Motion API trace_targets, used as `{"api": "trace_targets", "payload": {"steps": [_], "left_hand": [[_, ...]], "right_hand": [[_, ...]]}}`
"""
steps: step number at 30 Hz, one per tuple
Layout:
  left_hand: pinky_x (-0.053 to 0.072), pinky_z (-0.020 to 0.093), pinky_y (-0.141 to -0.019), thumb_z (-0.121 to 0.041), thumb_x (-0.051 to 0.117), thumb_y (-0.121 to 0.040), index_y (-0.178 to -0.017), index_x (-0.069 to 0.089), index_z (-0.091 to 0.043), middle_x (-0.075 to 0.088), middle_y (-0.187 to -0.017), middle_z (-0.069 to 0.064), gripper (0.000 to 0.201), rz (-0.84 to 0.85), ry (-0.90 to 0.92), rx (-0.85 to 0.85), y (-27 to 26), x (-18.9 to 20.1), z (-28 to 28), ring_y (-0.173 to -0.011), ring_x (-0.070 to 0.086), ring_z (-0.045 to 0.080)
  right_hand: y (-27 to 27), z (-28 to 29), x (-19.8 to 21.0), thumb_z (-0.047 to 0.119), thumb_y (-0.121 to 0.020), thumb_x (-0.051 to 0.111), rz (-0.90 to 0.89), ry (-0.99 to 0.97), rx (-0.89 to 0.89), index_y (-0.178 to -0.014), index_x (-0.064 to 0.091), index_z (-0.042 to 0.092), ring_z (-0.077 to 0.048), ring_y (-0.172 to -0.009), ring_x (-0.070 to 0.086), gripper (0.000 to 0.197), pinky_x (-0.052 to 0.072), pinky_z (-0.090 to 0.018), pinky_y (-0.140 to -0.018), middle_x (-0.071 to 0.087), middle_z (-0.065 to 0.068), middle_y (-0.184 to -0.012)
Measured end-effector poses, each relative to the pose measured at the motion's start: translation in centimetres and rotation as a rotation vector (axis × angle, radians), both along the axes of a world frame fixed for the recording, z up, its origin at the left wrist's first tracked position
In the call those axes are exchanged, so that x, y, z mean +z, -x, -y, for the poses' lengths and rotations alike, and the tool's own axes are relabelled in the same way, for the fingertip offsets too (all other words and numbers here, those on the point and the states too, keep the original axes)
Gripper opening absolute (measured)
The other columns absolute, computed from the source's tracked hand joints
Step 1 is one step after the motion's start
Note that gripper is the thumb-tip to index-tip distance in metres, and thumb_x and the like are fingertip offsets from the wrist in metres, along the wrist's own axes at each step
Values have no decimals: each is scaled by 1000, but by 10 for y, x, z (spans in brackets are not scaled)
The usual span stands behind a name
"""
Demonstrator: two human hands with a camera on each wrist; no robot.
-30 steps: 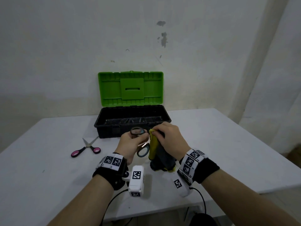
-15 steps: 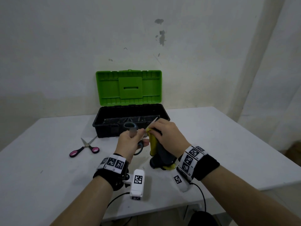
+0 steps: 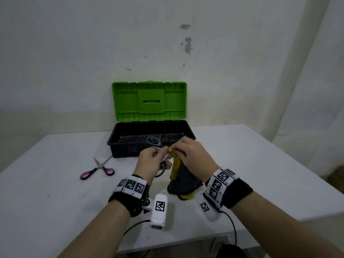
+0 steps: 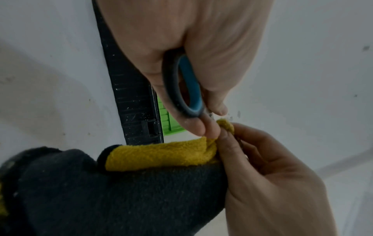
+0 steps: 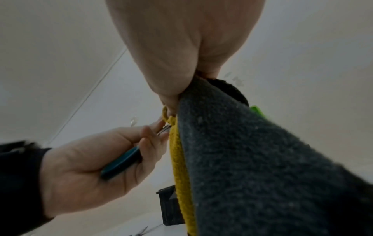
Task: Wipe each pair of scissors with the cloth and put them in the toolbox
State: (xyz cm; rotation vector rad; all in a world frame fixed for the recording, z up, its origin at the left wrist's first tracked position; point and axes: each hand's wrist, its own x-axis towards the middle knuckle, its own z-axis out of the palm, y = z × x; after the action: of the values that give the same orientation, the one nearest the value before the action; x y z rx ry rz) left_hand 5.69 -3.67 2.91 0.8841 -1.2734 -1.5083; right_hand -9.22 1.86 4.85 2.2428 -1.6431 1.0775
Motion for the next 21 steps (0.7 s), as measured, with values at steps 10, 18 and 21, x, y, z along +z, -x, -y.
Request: {"api": "trace_targets", "payload": {"steps": [10,18,21], "left_hand": [[53,30,-54,-17,63,-96,-82,59,4,67,-74,17,25,84,88,103,-6,-6,6,-49,60,19],[54,33,-58,-15,61,-97,-77,59,1,63,-59,12,26,140,168,52,-7,-9,1,-57,62,26],[54,36,-64,-17,62,-97,-75,59,-2,64,-56,11,27,167,160,79,-12,-12,3,-59,63,25]], "right_hand": [[12,0,11,18,-93,60,131,-20,-142,-98,73,15,-20,-87,59,14,46,-28,-78,63,-4,-94],[5,12,2,16,-93,60,83,12,-124,-97,73,11,-25,-82,60,14,51,-41,-75,62,-8,-93],[19,15,10,17,-92,62,182,22,-218,-96,73,13,-24,-82,60,13,50,-38,-77,63,-7,-89]]}}
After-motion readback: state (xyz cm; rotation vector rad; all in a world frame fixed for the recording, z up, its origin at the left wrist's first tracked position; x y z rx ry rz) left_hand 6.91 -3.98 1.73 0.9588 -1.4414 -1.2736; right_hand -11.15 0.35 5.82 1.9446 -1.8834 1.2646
